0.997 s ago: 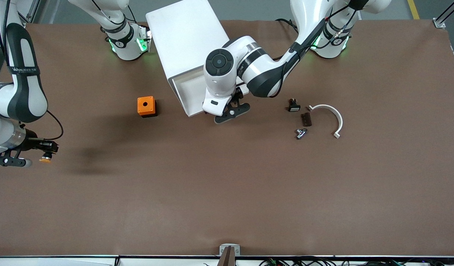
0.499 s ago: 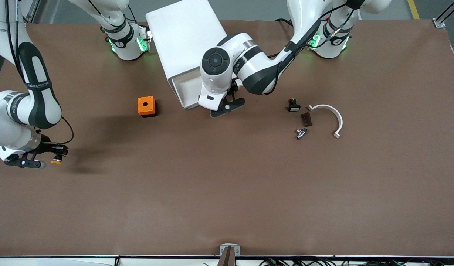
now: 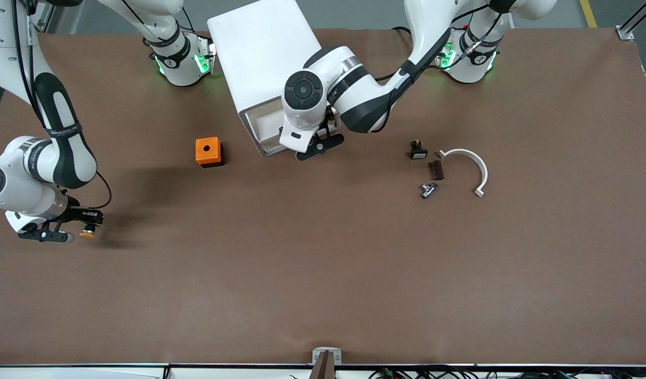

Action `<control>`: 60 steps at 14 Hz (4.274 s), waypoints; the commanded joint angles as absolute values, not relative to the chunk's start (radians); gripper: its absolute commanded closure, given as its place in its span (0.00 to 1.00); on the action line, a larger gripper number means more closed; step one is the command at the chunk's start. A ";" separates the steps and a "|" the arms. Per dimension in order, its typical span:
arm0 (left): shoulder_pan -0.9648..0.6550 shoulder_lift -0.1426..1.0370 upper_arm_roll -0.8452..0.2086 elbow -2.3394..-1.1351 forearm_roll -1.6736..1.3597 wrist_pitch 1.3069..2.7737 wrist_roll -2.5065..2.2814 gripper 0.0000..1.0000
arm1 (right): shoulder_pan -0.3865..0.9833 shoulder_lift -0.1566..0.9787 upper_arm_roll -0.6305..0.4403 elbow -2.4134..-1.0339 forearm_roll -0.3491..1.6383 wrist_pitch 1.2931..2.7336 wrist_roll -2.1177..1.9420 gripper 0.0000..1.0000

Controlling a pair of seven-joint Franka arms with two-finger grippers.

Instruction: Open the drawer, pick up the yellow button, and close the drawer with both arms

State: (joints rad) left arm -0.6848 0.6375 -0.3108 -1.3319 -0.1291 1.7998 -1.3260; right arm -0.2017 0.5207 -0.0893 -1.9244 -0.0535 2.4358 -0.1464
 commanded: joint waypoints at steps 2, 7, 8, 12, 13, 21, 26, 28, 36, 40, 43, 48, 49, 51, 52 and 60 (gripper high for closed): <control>-0.693 0.641 -0.333 -1.327 -0.196 1.787 -1.328 0.00 | -0.216 0.540 -0.068 -1.924 -0.058 2.465 -0.160 0.99; -0.729 0.650 -0.333 -1.327 -0.248 1.790 -1.327 0.00 | -0.216 0.598 -0.045 -1.918 -0.057 2.523 -0.155 0.99; -0.735 0.655 -0.334 -1.327 -0.256 1.790 -1.328 0.00 | -0.218 0.601 -0.038 -1.916 -0.054 2.523 -0.153 0.99; -0.736 0.664 -0.341 -1.327 -0.282 1.790 -1.327 0.00 | -0.222 0.601 -0.037 -1.916 -0.054 2.523 -0.155 0.99; -0.738 0.664 -0.341 -1.327 -0.282 1.790 -1.327 0.00 | -0.222 0.601 -0.038 -1.916 -0.054 2.523 -0.156 0.97; -0.730 0.657 -0.327 -1.325 -0.262 1.795 -1.328 0.00 | -0.224 0.595 -0.037 -1.905 -0.052 2.505 -0.192 0.00; -0.680 0.646 -0.321 -1.318 -0.235 1.795 -1.332 0.00 | -0.206 0.540 -0.034 -1.810 -0.051 2.331 -0.183 0.00; -0.664 0.605 -0.304 -1.318 -0.136 1.796 -1.330 0.01 | -0.183 0.520 -0.034 -1.757 -0.023 2.232 -0.176 0.00; -0.445 0.417 -0.305 -1.322 -0.005 1.755 -1.211 0.01 | -0.066 0.376 -0.037 -1.586 -0.018 1.798 -0.029 0.00; -0.339 0.367 -0.311 -1.324 -0.005 1.639 -1.013 0.00 | -0.081 0.269 -0.046 -1.522 -0.020 1.580 -0.067 0.00; -0.281 0.345 -0.308 -1.325 -0.002 1.579 -0.875 0.00 | -0.091 0.200 -0.045 -1.522 -0.018 1.523 -0.067 0.00; -0.166 0.284 -0.311 -1.328 -0.002 1.485 -0.645 0.00 | -0.084 0.192 -0.041 -1.502 -0.008 1.535 -0.066 0.00; -0.137 0.270 -0.311 -1.333 -0.002 1.470 -0.591 0.00 | -0.083 0.190 -0.040 -1.494 -0.017 1.531 -0.067 0.00; -0.086 0.224 -0.311 -1.368 -0.003 1.460 -0.496 0.00 | -0.083 0.196 -0.041 -1.430 -0.012 1.522 -0.064 0.00; -0.062 0.200 -0.311 -1.394 -0.003 1.460 -0.456 0.00 | -0.086 0.198 -0.041 -1.408 -0.008 1.520 -0.063 0.00; -0.095 0.003 -0.097 -1.598 -0.014 1.471 -0.174 0.00 | -0.080 0.169 -0.048 -1.334 0.001 1.276 -0.054 0.00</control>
State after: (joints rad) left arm -0.0639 0.0842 -0.1664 -1.5048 -0.0179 1.4527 -0.2421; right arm -0.0715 0.1863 -0.0425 -1.3387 -0.0171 1.3188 -0.0576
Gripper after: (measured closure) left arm 0.000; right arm 0.000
